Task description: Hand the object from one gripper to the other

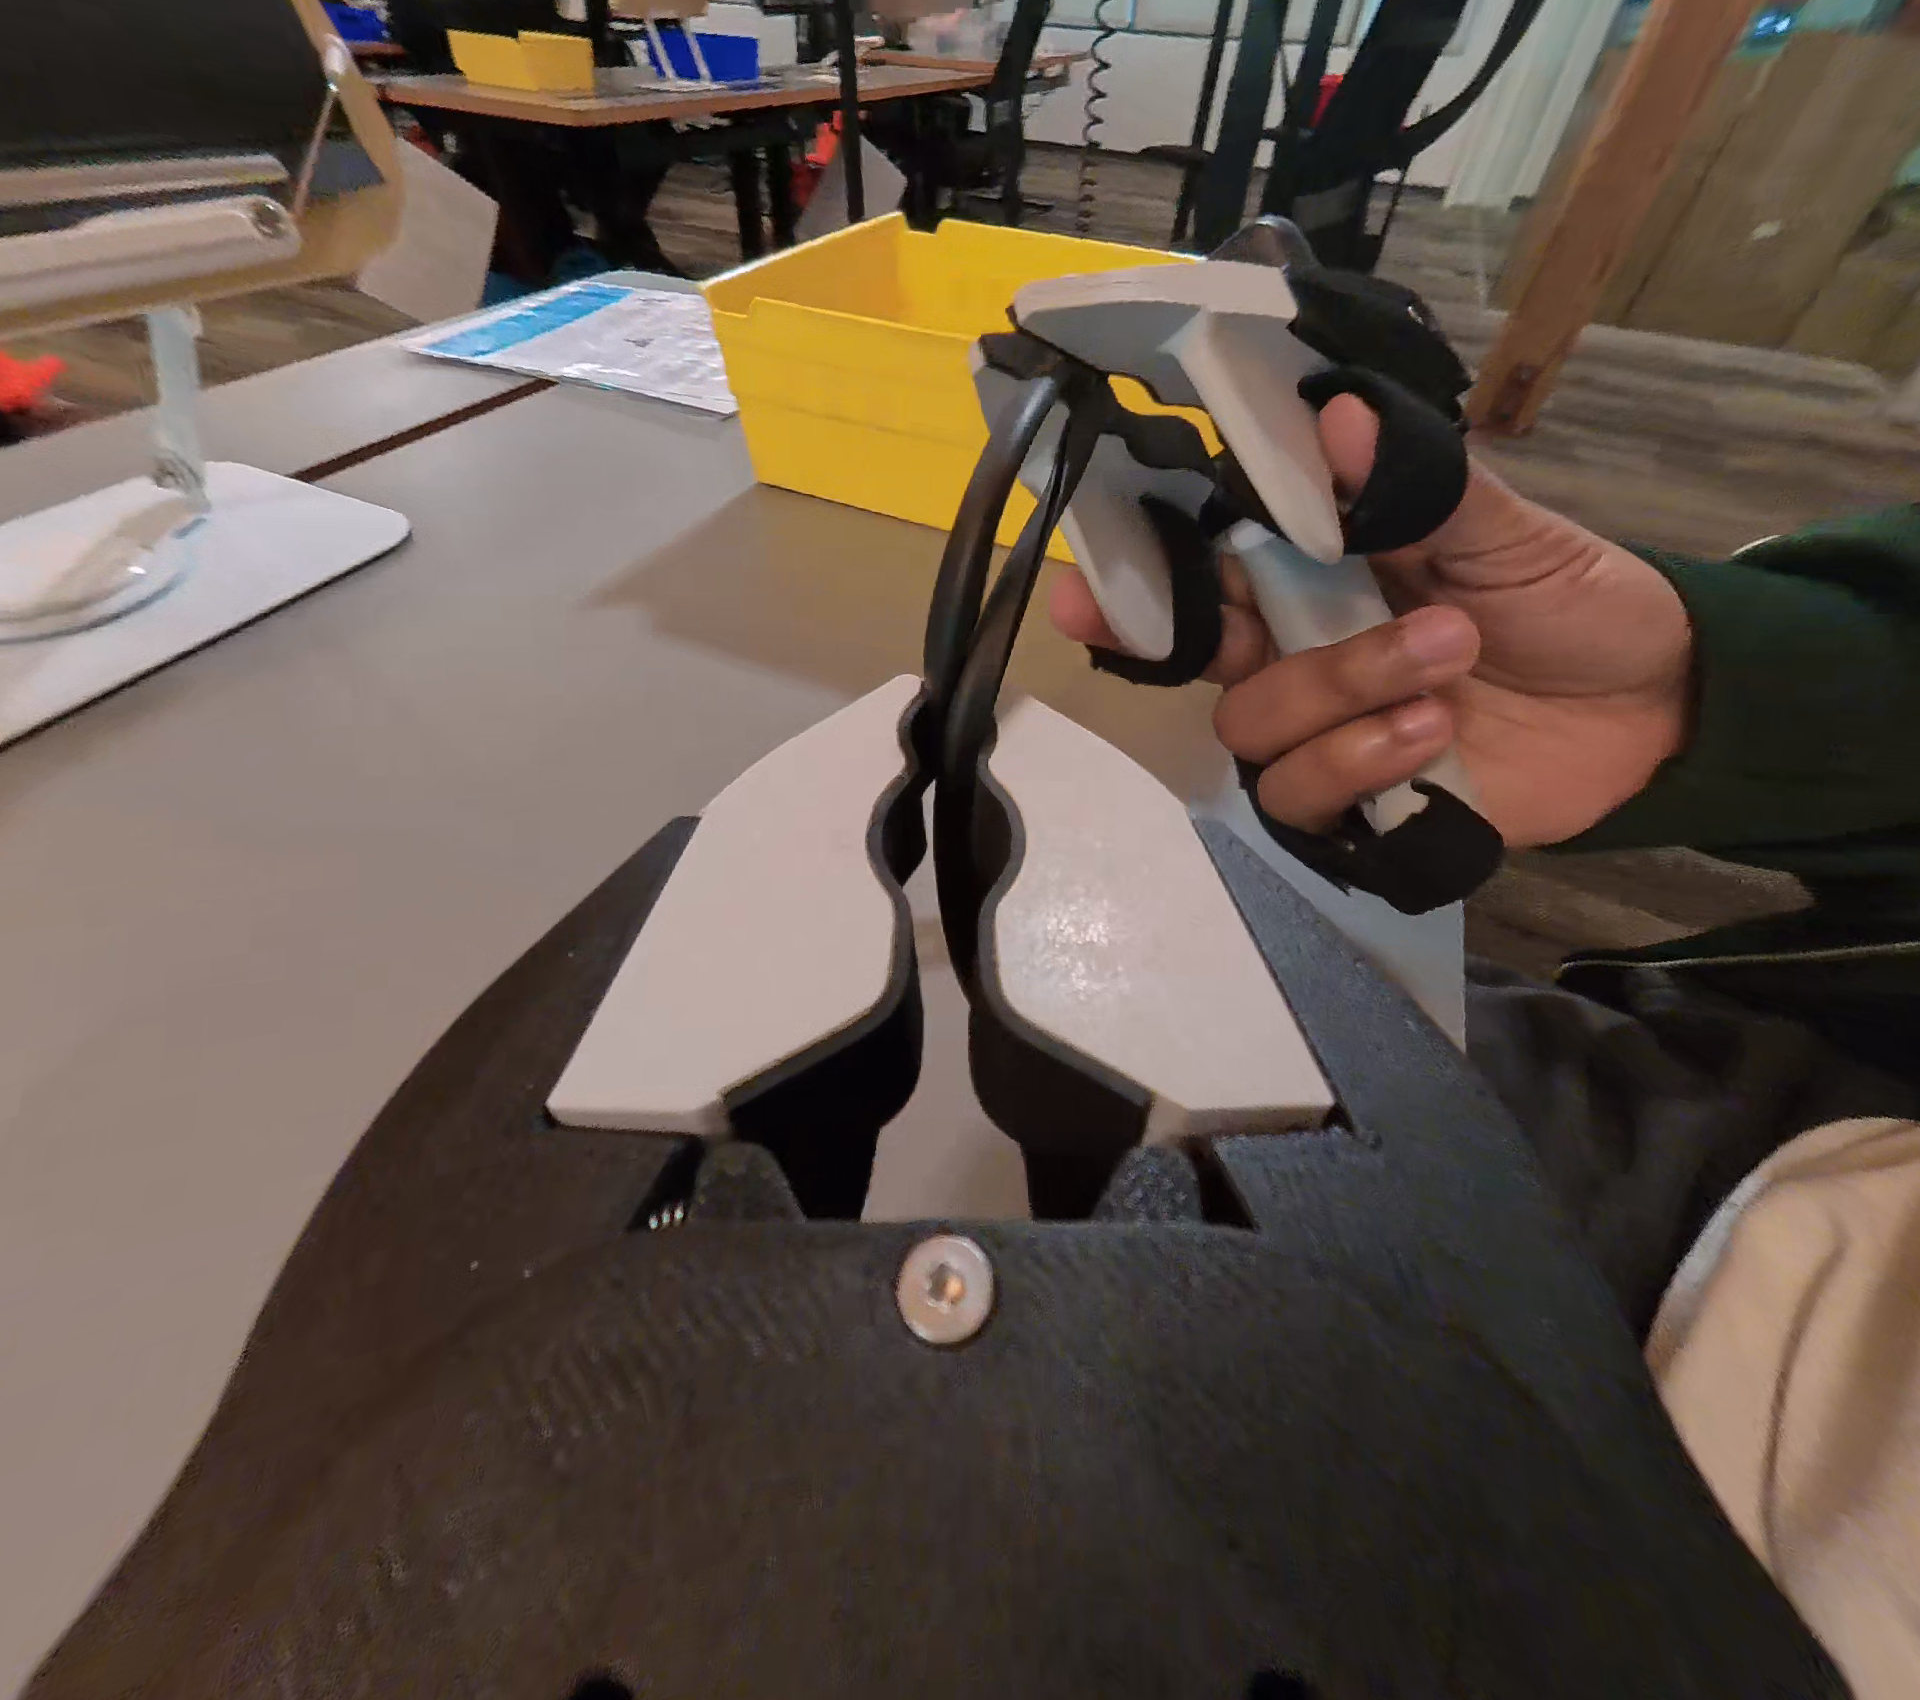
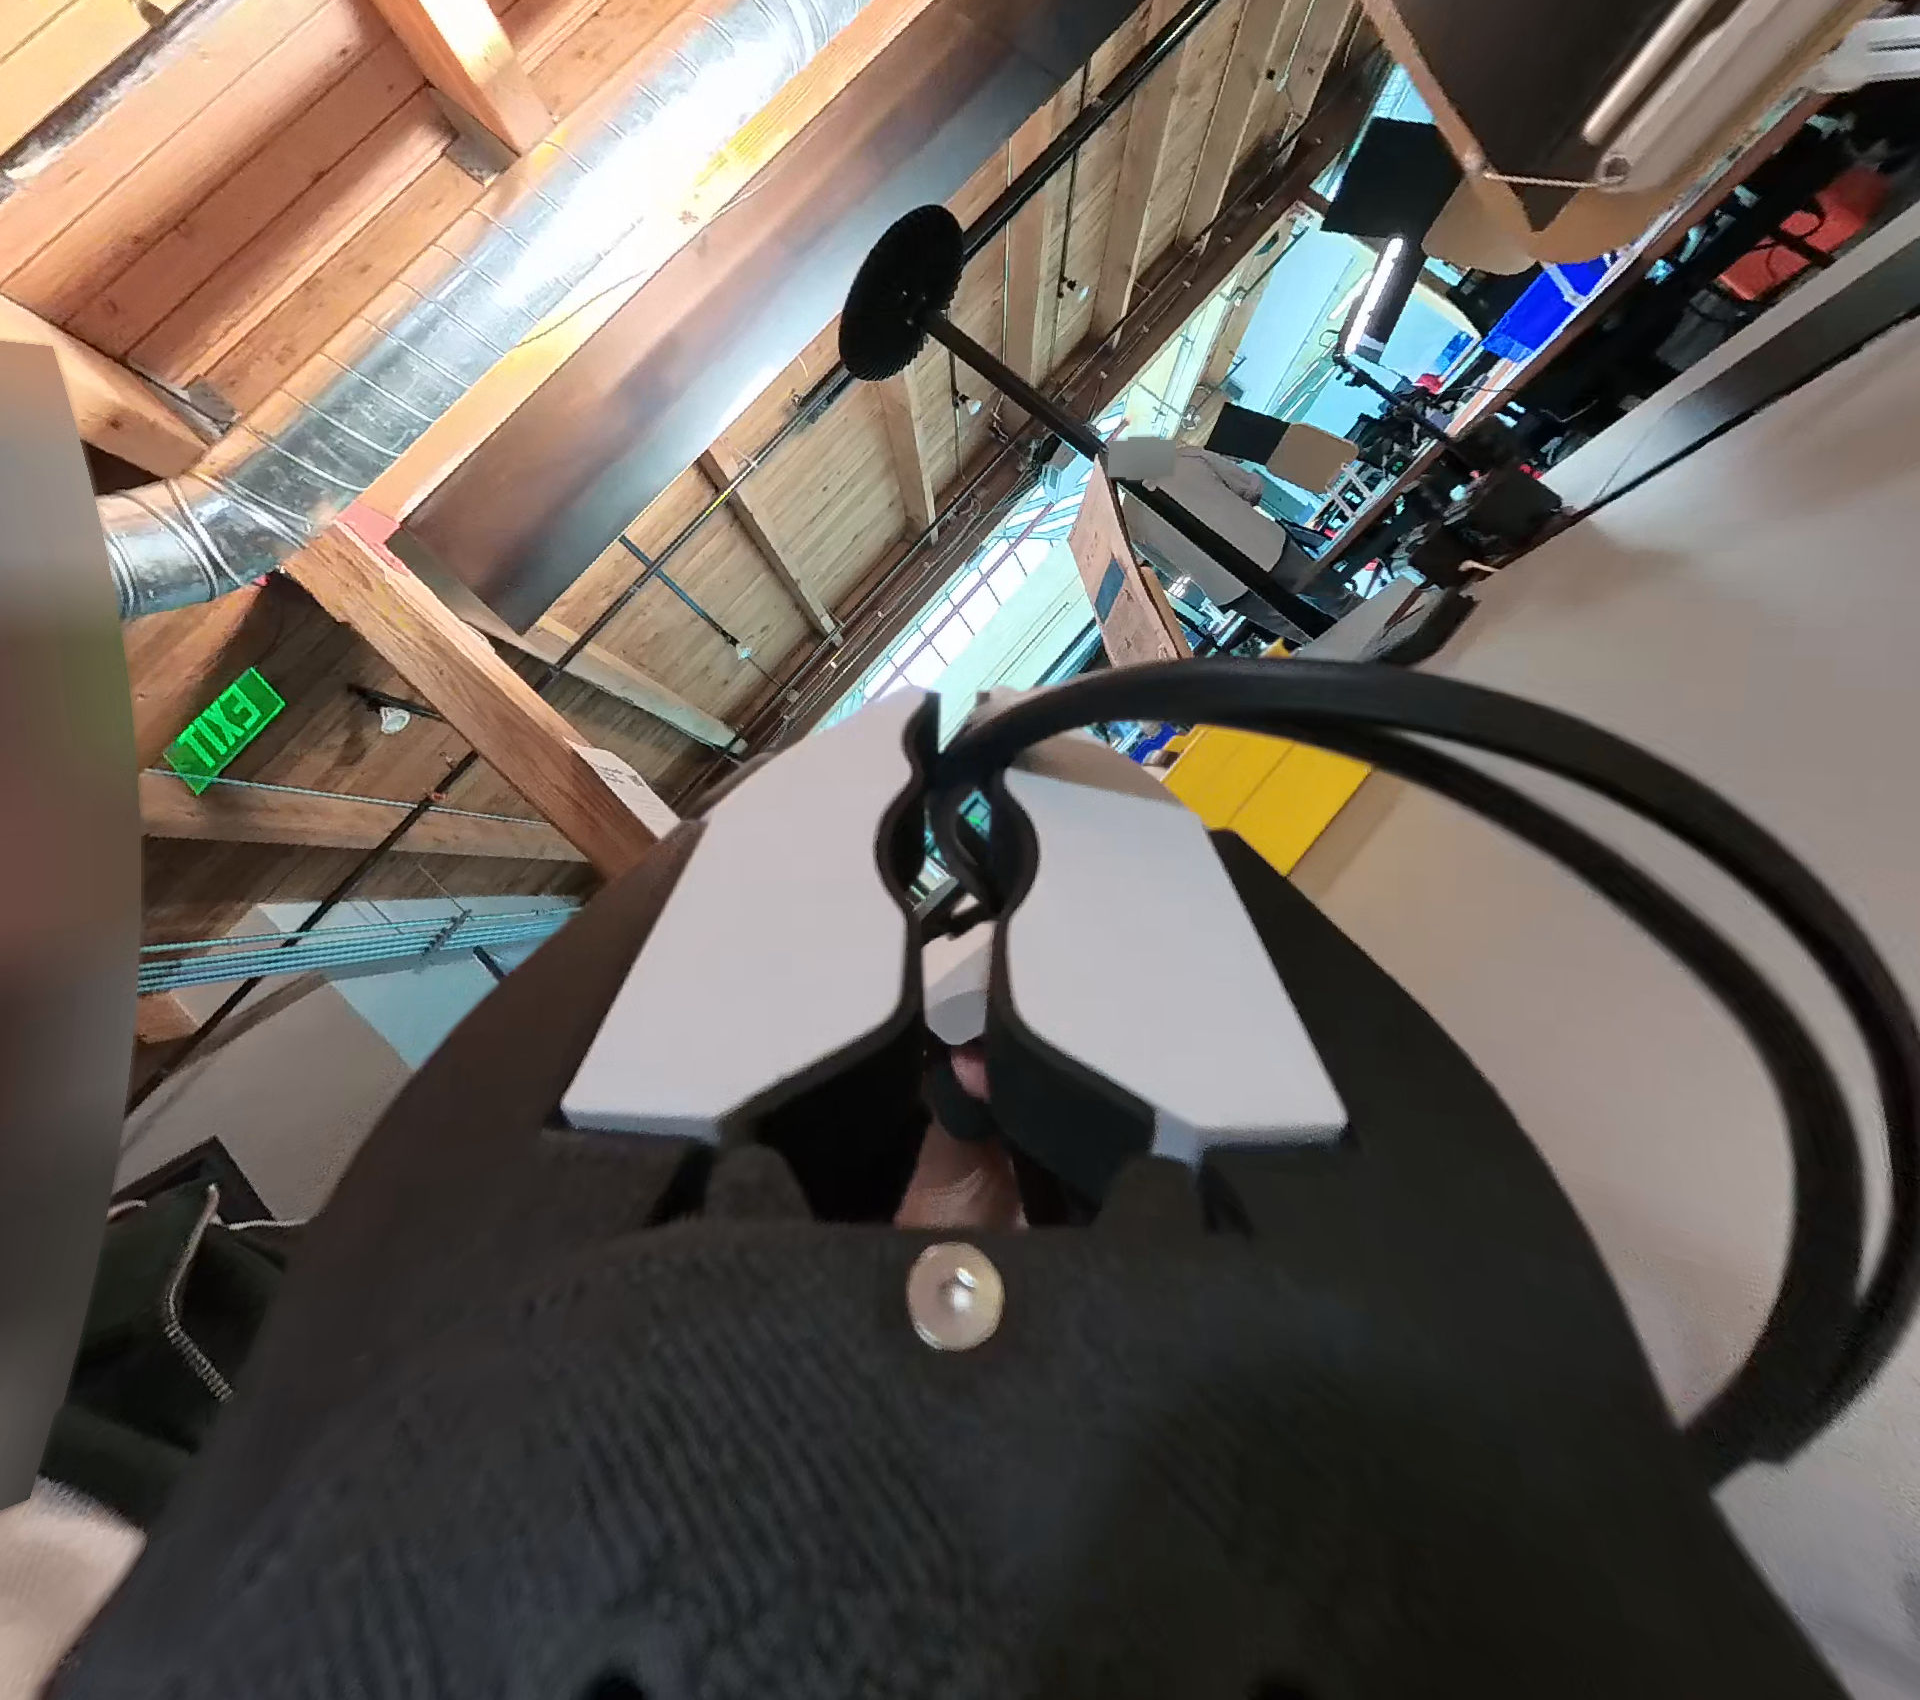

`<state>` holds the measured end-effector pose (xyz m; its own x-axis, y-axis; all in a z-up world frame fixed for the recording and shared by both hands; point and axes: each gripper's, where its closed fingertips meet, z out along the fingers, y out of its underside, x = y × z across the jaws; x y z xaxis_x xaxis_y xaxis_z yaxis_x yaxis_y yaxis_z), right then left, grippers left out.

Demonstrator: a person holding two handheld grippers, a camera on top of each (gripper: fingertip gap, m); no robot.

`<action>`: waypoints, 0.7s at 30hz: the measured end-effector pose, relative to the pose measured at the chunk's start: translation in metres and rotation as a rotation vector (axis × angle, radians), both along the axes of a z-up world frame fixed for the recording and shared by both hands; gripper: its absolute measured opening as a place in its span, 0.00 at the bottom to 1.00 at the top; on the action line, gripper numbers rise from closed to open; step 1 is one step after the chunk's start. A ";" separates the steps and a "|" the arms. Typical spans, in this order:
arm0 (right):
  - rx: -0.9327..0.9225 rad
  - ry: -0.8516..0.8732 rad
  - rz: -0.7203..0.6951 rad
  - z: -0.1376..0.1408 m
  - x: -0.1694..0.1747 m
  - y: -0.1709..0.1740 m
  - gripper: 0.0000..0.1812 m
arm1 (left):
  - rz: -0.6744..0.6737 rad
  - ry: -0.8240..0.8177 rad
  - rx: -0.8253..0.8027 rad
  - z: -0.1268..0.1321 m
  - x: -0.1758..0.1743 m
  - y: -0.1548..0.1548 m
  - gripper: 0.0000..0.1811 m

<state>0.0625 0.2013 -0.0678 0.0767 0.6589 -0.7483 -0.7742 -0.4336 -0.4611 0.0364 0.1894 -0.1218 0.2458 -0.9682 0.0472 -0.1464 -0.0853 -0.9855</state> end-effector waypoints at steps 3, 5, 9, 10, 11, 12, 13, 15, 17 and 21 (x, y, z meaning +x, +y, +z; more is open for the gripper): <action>0.023 -0.031 0.010 0.002 -0.002 -0.002 0.02 | -0.012 0.004 -0.044 -0.005 -0.001 0.003 0.02; 0.015 -0.034 0.018 0.000 -0.003 -0.002 0.03 | -0.025 -0.017 -0.092 -0.003 -0.001 0.003 0.02; -0.025 0.016 0.038 -0.004 -0.003 0.001 0.20 | -0.005 -0.102 -0.243 0.004 -0.014 0.020 0.02; -0.028 0.026 0.041 -0.004 -0.004 0.001 0.23 | 0.011 -0.132 -0.283 0.008 -0.021 0.027 0.02; -0.025 0.025 0.049 -0.005 -0.006 0.001 0.25 | 0.030 -0.159 -0.316 0.012 -0.029 0.035 0.02; -0.019 0.010 0.060 -0.006 -0.009 0.000 0.26 | 0.059 -0.180 -0.335 0.017 -0.038 0.044 0.02; -0.009 -0.014 0.072 -0.007 -0.013 -0.002 0.26 | 0.091 -0.188 -0.328 0.023 -0.048 0.052 0.01; 0.018 -0.075 0.094 -0.010 -0.023 -0.005 0.26 | 0.157 -0.164 -0.250 0.036 -0.065 0.064 0.02; 0.037 -0.135 0.113 -0.014 -0.032 -0.009 0.26 | 0.209 -0.134 -0.158 0.053 -0.081 0.072 0.02; 0.025 -0.167 0.134 -0.023 -0.038 -0.009 0.24 | 0.341 -0.123 -0.088 0.092 -0.116 0.083 0.02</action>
